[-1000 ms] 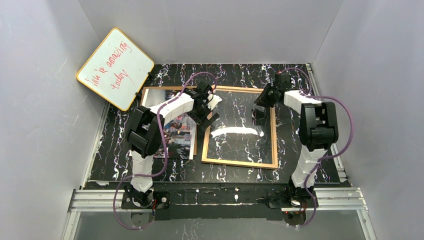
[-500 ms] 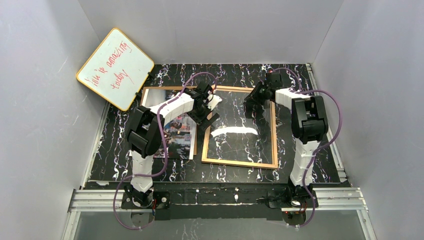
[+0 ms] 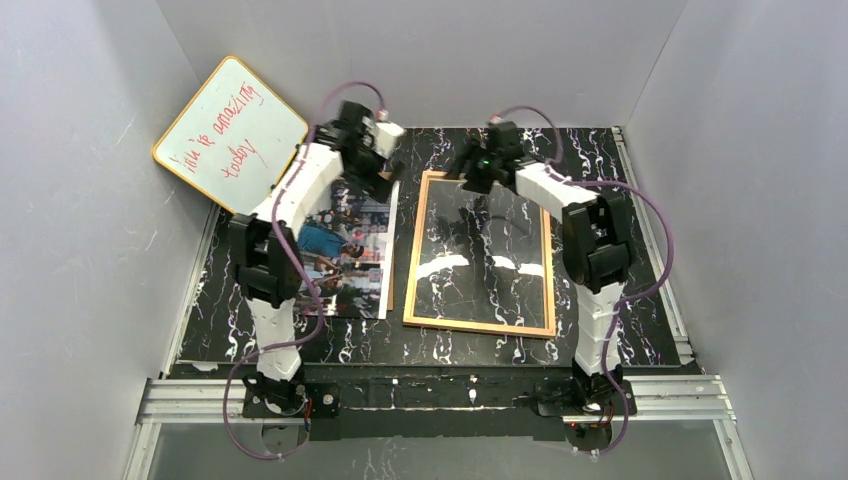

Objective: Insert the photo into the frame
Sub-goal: Pick up the photo at the center of the board.

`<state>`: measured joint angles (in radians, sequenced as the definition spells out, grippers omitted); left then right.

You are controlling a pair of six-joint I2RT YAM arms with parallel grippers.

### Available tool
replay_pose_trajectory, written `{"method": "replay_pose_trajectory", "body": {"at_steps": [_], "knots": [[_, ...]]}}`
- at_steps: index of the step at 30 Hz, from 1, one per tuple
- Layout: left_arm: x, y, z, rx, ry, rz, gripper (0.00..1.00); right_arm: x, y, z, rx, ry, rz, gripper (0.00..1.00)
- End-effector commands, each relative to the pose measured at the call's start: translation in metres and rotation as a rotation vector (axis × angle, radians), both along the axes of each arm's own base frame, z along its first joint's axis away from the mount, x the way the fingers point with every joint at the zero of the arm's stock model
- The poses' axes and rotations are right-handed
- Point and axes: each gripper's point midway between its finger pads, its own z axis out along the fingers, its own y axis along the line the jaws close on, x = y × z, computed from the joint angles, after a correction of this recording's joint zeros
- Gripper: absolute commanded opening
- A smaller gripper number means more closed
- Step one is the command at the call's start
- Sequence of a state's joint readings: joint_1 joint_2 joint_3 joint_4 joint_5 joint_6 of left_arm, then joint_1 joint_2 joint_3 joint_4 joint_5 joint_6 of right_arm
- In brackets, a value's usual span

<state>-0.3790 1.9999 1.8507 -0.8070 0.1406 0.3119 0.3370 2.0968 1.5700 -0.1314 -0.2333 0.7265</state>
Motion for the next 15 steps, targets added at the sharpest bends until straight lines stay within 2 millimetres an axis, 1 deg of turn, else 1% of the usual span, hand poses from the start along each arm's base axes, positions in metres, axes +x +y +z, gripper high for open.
{"method": "replay_pose_trajectory", "body": {"at_steps": [1, 2, 3, 4, 5, 6, 7, 8, 9, 10, 11, 12, 13, 15], "knots": [[-0.002, 0.089, 0.060, 0.053, -0.065, 0.082, 0.98, -0.032, 0.088, 0.106, -0.036, -0.256, 0.178, 0.96], [-0.002, 0.109, 0.062, 0.084, -0.073, 0.105, 0.98, -0.036, 0.101, 0.126, -0.001, -0.313, 0.189, 0.98], [-0.003, 0.128, 0.061, 0.114, -0.074, 0.124, 0.98, -0.039, 0.108, 0.127, 0.064, -0.297, 0.126, 0.99], [-0.004, 0.150, 0.059, 0.143, -0.068, 0.150, 0.98, -0.048, 0.122, 0.138, 0.206, -0.275, 0.139, 0.99], [-0.006, 0.169, 0.052, 0.171, -0.053, 0.176, 0.98, -0.061, 0.135, 0.147, 0.341, -0.289, 0.239, 0.99], [-0.008, 0.187, 0.046, 0.199, -0.044, 0.199, 0.98, -0.071, 0.141, 0.154, 0.467, -0.298, 0.310, 0.99], [-0.010, 0.205, 0.039, 0.218, -0.036, 0.227, 0.98, -0.077, 0.144, 0.153, 0.561, -0.283, 0.355, 0.99], [-0.014, 0.229, 0.032, 0.259, -0.029, 0.273, 0.98, -0.083, 0.148, 0.148, 0.633, -0.261, 0.412, 0.99], [-0.018, 0.241, 0.024, 0.286, -0.020, 0.287, 0.98, -0.080, 0.153, 0.136, 0.630, -0.212, 0.419, 0.99], [-0.022, 0.249, 0.016, 0.307, -0.014, 0.297, 0.98, -0.073, 0.161, 0.116, 0.542, -0.174, 0.408, 0.99], [-0.026, 0.257, 0.009, 0.339, -0.010, 0.306, 0.98, -0.073, 0.175, 0.098, 0.389, -0.155, 0.389, 0.99], [-0.030, 0.263, 0.003, 0.366, -0.012, 0.310, 0.98, -0.074, 0.183, 0.082, 0.242, -0.157, 0.376, 0.99], [-0.033, 0.267, -0.002, 0.393, -0.020, 0.310, 0.98, -0.072, 0.190, 0.075, 0.132, -0.184, 0.357, 0.99], [-0.040, 0.273, -0.010, 0.429, -0.029, 0.310, 0.98, -0.069, 0.195, 0.067, -0.028, -0.209, 0.317, 0.99]]}}
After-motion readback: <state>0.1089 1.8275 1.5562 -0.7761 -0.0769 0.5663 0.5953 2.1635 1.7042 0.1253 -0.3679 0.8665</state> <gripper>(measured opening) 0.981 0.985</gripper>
